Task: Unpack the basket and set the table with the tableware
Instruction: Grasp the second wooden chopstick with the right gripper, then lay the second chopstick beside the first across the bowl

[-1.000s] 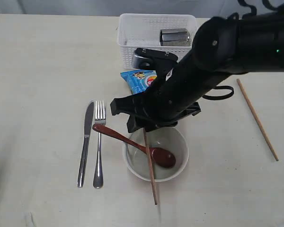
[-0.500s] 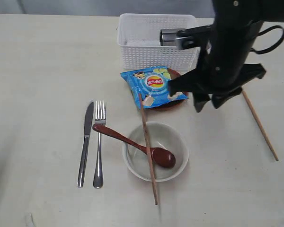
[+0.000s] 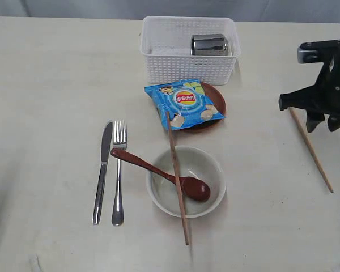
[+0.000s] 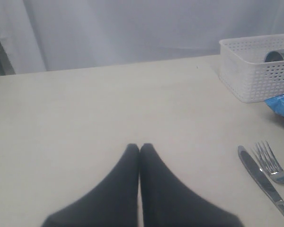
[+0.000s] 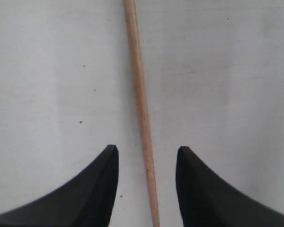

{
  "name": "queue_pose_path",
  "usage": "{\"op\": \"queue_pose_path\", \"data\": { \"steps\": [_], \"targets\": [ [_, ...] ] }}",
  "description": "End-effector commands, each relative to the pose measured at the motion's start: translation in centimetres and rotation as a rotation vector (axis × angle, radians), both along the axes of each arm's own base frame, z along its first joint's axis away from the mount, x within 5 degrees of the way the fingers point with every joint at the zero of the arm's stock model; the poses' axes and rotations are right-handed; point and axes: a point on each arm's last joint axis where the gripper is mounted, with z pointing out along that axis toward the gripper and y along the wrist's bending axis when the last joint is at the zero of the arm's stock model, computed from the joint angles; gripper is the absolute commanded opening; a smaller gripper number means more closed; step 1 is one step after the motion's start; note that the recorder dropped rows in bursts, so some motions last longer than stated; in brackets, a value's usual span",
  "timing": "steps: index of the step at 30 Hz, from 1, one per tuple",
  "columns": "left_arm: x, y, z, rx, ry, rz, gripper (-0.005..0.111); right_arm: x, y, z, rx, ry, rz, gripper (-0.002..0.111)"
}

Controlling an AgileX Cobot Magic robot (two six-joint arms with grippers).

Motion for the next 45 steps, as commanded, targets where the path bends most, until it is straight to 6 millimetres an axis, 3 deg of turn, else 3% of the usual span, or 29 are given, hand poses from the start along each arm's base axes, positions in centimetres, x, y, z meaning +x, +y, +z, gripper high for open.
{"op": "queue_pose_path", "data": {
  "steps": [1, 5, 15, 21, 26, 30, 34, 39, 45],
  "targets": [
    [0.0, 0.0, -0.1, -0.001, -0.001, 0.0, 0.0, 0.4, -0.7, -2.4, -0.022, 0.086, 0.149, 0.038],
    [0.0, 0.0, -0.1, -0.001, -0.001, 0.0, 0.0, 1.0, -0.6, -4.3, -0.025, 0.103, 0.193, 0.038],
    [0.0, 0.0, -0.1, -0.001, -0.001, 0.0, 0.0, 1.7, -0.4, -6.9, -0.014, 0.095, 0.213, 0.037],
    [0.0, 0.0, -0.1, -0.001, -0.001, 0.0, 0.0, 1.5, -0.5, -7.2, -0.02, 0.133, 0.211, 0.0],
    [0.0, 0.0, -0.1, -0.001, -0.001, 0.0, 0.0, 0.9, -0.4, -7.0, -0.009, 0.187, 0.177, -0.001],
    [0.0, 0.0, -0.1, -0.001, -0.001, 0.0, 0.0, 0.7, -0.1, -5.7, 0.029, 0.167, 0.147, -0.001],
    [0.0, 0.0, -0.1, -0.001, -0.001, 0.0, 0.0, 0.0, 0.9, -1.4, 0.166, 0.061, 0.107, -0.001],
    [0.0, 0.0, -0.1, -0.001, -0.001, 0.0, 0.0, -2.5, 3.3, 3.5, 0.446, -0.012, 0.095, -0.001],
    [0.0, 0.0, -0.1, -0.001, -0.001, 0.0, 0.0, -6.7, 9.0, 2.9, 0.584, 0.071, 0.179, -0.001]
  ]
}}
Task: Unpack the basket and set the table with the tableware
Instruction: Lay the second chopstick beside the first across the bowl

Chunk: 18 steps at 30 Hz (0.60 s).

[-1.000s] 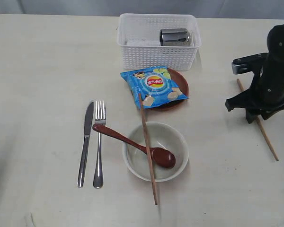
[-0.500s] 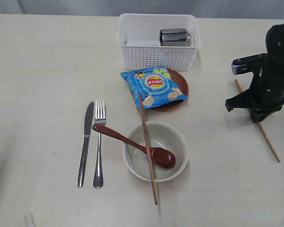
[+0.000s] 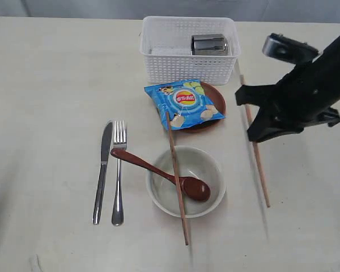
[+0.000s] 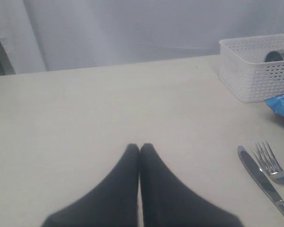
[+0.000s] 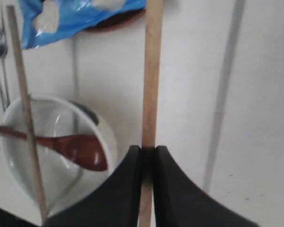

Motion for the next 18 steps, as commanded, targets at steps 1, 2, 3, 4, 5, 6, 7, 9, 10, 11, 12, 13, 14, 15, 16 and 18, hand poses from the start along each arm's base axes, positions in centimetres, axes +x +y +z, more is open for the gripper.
{"op": "queue_pose_path", "data": {
  "steps": [1, 2, 3, 4, 5, 6, 7, 9, 10, 11, 12, 13, 14, 15, 16, 18],
  "targets": [
    [0.0, 0.0, -0.1, -0.001, -0.001, 0.0, 0.0, -2.3, 3.7, -0.5, 0.068, 0.025, 0.087, -0.001],
    [0.0, 0.0, -0.1, -0.001, -0.001, 0.0, 0.0, -2.5, 4.2, -0.5, 0.073, 0.018, 0.102, -0.001],
    [0.0, 0.0, -0.1, -0.001, -0.001, 0.0, 0.0, -2.7, 4.9, -0.5, 0.08, 0.006, 0.115, -0.001],
    [0.0, 0.0, -0.1, -0.001, -0.001, 0.0, 0.0, -2.9, 5.4, -0.5, 0.086, -0.013, 0.125, -0.001],
    [0.0, 0.0, -0.1, -0.001, -0.001, 0.0, 0.0, -3.1, 5.9, -0.5, 0.087, -0.022, 0.136, -0.001],
    [0.0, 0.0, -0.1, -0.001, -0.001, 0.0, 0.0, -3.2, 6.3, -0.4, 0.09, -0.039, 0.14, -0.001],
    [0.0, 0.0, -0.1, -0.001, -0.001, 0.0, 0.0, -3.2, 6.7, -0.4, 0.092, -0.055, 0.138, -0.001],
    [0.0, 0.0, -0.1, -0.001, -0.001, 0.0, 0.0, -3.3, 7.2, -0.4, 0.097, -0.075, 0.127, -0.001],
    [0.0, 0.0, -0.1, -0.001, -0.001, 0.0, 0.0, -3.4, 7.5, -0.5, 0.097, -0.077, 0.125, -0.001],
    [0.0, 0.0, -0.1, -0.001, -0.001, 0.0, 0.0, -3.4, 7.7, -0.6, 0.096, -0.072, 0.121, -0.001],
    [0.0, 0.0, -0.1, -0.001, -0.001, 0.0, 0.0, -3.4, 7.9, -0.9, 0.092, -0.063, 0.12, -0.001],
    [0.0, 0.0, -0.1, -0.001, -0.001, 0.0, 0.0, -3.4, 8.0, -1.4, 0.084, -0.046, 0.126, -0.001],
    [0.0, 0.0, -0.1, -0.001, -0.001, 0.0, 0.0, -3.4, 8.1, -1.6, 0.079, -0.035, 0.129, -0.001],
    [0.0, 0.0, -0.1, -0.001, -0.001, 0.0, 0.0, -3.4, 8.2, -2.1, 0.069, -0.02, 0.133, -0.001],
    [0.0, 0.0, -0.1, -0.001, -0.001, 0.0, 0.0, -3.3, 8.3, -2.6, 0.061, -0.005, 0.132, -0.001],
    [0.0, 0.0, -0.1, -0.001, -0.001, 0.0, 0.0, -3.1, 8.4, -3.4, 0.049, 0.019, 0.129, -0.001]
  ]
}}
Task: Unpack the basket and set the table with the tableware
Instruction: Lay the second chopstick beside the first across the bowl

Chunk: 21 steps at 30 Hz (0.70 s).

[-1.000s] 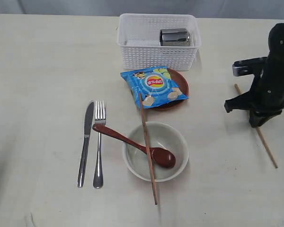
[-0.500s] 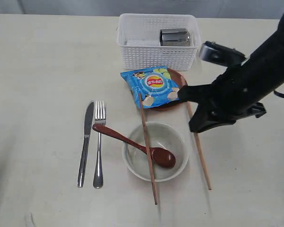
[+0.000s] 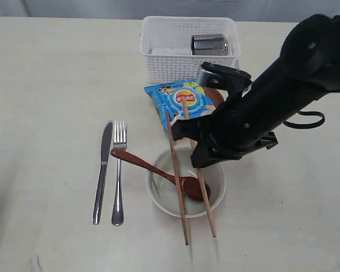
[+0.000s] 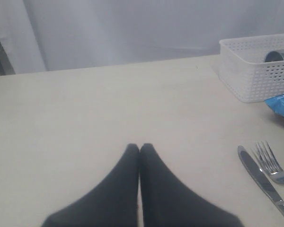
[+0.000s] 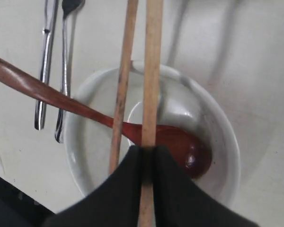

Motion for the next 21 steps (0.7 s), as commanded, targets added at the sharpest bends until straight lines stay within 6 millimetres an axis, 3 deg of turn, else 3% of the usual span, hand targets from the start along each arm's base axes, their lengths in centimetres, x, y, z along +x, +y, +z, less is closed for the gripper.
{"op": "queue_pose_path", "data": {
  "steps": [1, 21],
  "targets": [
    [-0.01, -0.01, -0.09, -0.001, -0.001, 0.0, 0.0, 0.24, 0.22, -1.74, -0.032, 0.044, -0.003, -0.001],
    [-0.01, -0.01, -0.09, -0.001, -0.001, 0.0, 0.0, 0.35, 0.79, -1.9, 0.006, 0.062, 0.003, -0.001]
  ]
}}
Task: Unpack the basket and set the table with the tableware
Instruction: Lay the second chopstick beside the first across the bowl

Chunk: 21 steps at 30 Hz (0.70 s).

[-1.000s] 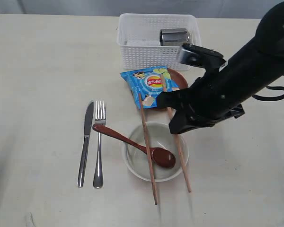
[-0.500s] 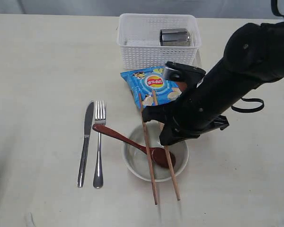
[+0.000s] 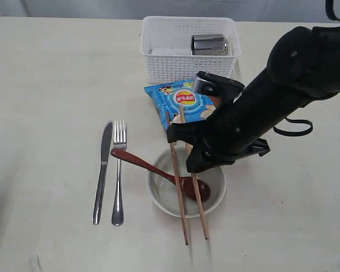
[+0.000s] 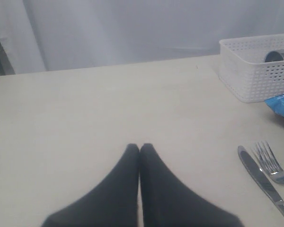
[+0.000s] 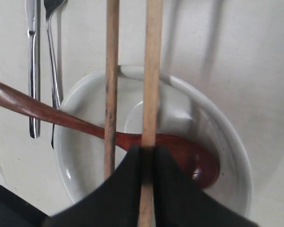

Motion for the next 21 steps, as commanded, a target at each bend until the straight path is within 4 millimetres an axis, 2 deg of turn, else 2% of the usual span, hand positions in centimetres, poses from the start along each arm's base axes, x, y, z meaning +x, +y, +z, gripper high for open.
{"op": "queue_pose_path", "data": {
  "steps": [1, 5, 8, 17, 21],
  "targets": [
    [0.0, 0.0, -0.1, -0.001, -0.001, 0.0, 0.0, -0.2, 0.2, 0.1, 0.004, 0.005, 0.036, -0.001],
    [0.0, 0.0, -0.1, -0.001, -0.001, 0.0, 0.0, -0.4, 0.4, 0.1, 0.006, 0.0, 0.058, -0.001],
    [0.0, 0.0, -0.1, -0.001, -0.001, 0.0, 0.0, -1.2, 1.6, 0.0, -0.001, -0.038, 0.107, -0.001],
    [0.0, 0.0, -0.1, 0.006, -0.002, 0.0, 0.0, -0.5, 1.7, 0.1, 0.01, -0.092, 0.053, -0.001],
    [0.0, 0.0, -0.1, 0.006, -0.002, 0.0, 0.0, -0.4, 1.6, -0.5, -0.011, -0.067, 0.018, -0.001]
  ]
}}
